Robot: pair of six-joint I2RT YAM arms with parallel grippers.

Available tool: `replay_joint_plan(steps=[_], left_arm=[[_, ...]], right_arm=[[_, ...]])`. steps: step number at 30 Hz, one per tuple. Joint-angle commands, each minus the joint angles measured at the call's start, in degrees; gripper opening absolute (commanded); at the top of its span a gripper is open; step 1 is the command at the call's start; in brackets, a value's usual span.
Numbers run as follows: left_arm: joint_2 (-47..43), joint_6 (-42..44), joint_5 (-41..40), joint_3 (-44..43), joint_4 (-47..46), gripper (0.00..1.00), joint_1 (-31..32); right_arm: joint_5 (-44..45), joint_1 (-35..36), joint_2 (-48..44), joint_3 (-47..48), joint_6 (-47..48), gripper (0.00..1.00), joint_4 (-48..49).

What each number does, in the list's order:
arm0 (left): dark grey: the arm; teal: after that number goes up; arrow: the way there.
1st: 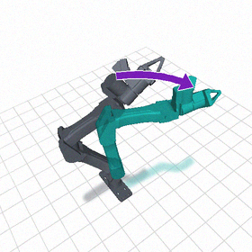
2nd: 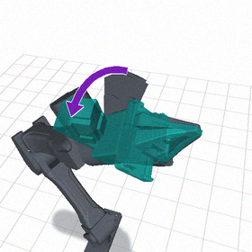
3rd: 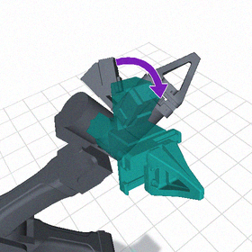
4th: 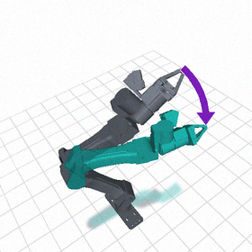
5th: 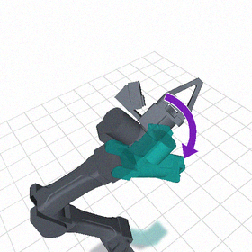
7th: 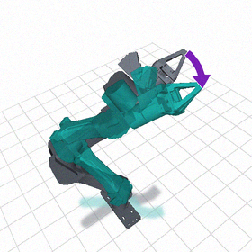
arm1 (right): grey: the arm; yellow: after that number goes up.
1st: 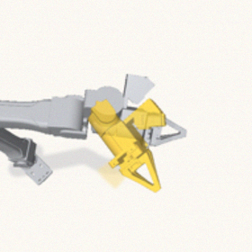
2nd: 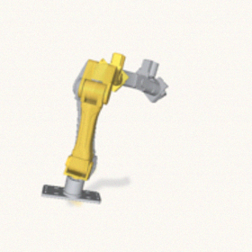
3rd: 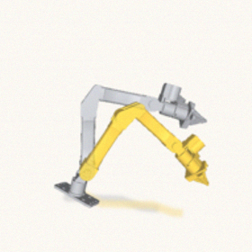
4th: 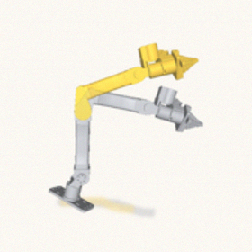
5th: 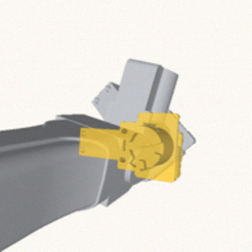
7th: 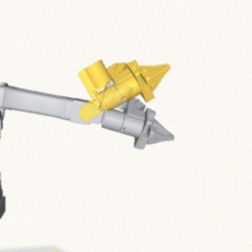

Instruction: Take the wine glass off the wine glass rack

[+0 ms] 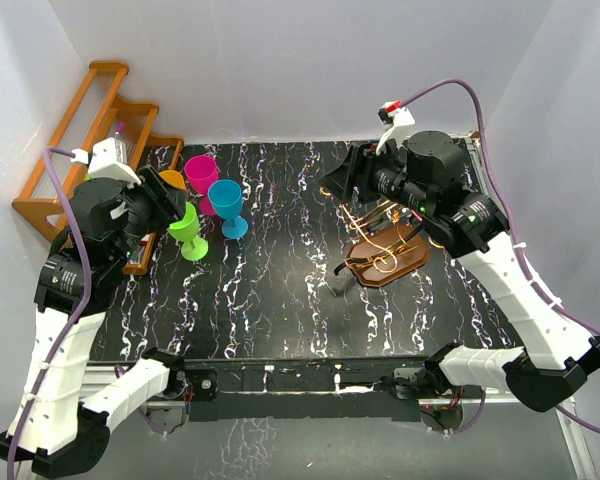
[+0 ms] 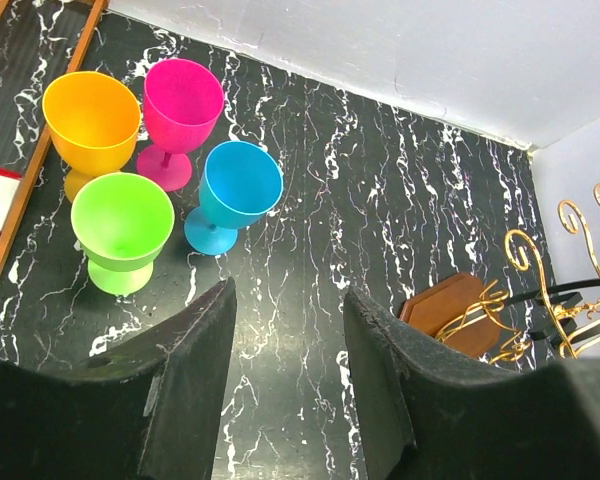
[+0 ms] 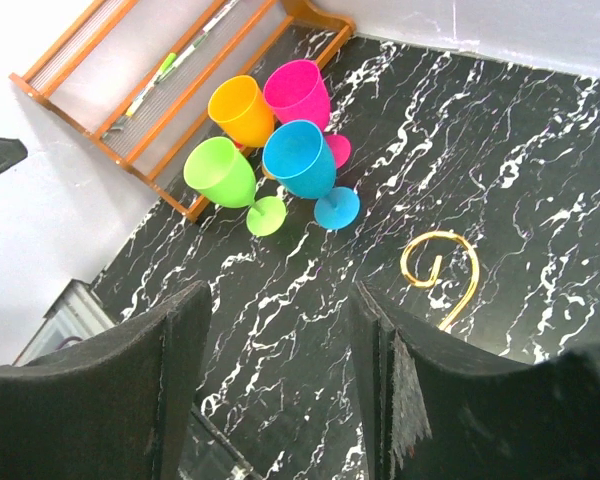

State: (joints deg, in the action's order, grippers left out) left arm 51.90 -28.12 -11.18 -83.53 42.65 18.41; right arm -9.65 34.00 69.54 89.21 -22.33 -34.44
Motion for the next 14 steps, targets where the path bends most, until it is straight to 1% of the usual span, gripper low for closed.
replay_joint_plan(steps=[1,7,10,12,14], left_arm=[[0.4,-0.2,1.7,-0.1,-1.7,0.46,-0.4],[0.1,-1.6,2.2,0.9,-2.3,0.46,-0.4],[0.2,-1.9,2.3,1.1,-2.0,0.46,-0.4],[0.2,-2.1,2.5,1.2,-1.8,0.46,-0.4],[0.2,-2.1,2.5,1.1,-1.7,0.46,-0.4]], right_arm=[[-1.4,-0.3,-3.0,-0.9,-3.4,0.61,3.4],[2.3,-0.3,-8.3,-5.2,-6.1,0.63,7.7],[4.7,-0.3,-10.1,-7.1,-6.4,0.59,8.9],[5.9,-0.3,-10.3,-7.4,-6.9,0.58,8.5],[6.6,-0.3,-11.0,-7.9,-7.1,0.61,8.5]])
